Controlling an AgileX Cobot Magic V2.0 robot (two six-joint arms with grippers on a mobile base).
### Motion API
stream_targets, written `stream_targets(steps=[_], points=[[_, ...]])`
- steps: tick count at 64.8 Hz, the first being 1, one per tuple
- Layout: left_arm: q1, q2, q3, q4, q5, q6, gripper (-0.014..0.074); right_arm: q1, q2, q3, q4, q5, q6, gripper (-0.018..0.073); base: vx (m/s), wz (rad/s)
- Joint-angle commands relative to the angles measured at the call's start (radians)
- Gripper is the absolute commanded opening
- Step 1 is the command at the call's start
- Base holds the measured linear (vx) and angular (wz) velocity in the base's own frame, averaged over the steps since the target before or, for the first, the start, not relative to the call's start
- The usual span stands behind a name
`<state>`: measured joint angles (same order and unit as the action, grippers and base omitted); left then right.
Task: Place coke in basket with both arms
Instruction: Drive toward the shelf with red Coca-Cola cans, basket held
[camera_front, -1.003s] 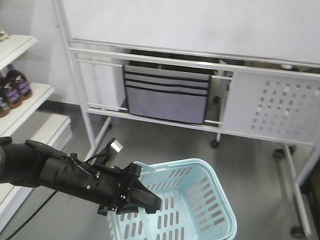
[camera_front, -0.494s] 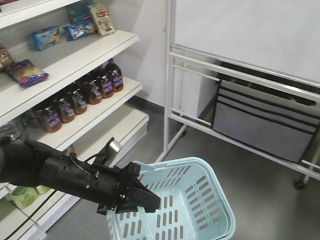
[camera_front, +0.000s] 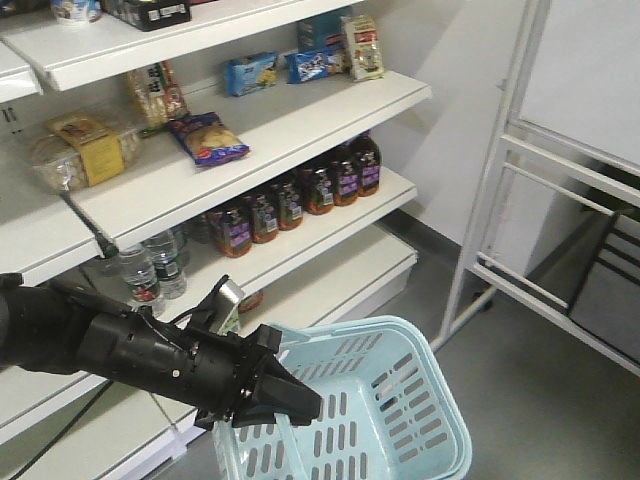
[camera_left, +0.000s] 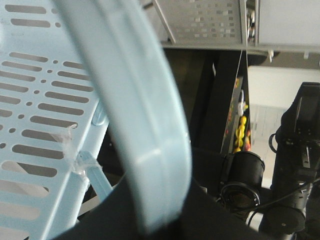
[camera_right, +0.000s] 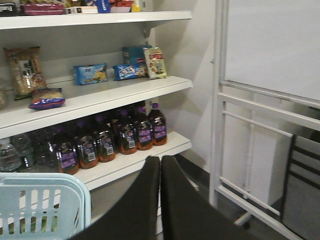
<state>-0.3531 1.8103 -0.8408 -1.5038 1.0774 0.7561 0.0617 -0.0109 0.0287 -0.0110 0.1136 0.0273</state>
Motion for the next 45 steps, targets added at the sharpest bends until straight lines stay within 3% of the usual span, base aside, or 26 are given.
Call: stream_targets(steps=[1, 45], points=[[-0.003, -0.051, -0.016, -0.063, 0.078, 0.012, -0.0006, 0.001, -0.013, 0.007, -0.005, -0.072, -0.003, -0.0010, 0.13, 0.50], [-0.003, -0.051, -0.016, -0.063, 0.078, 0.012, -0.0006, 0.001, -0.013, 0.007, -0.005, -0.072, -0.003, -0.0010, 0.10, 0.42]])
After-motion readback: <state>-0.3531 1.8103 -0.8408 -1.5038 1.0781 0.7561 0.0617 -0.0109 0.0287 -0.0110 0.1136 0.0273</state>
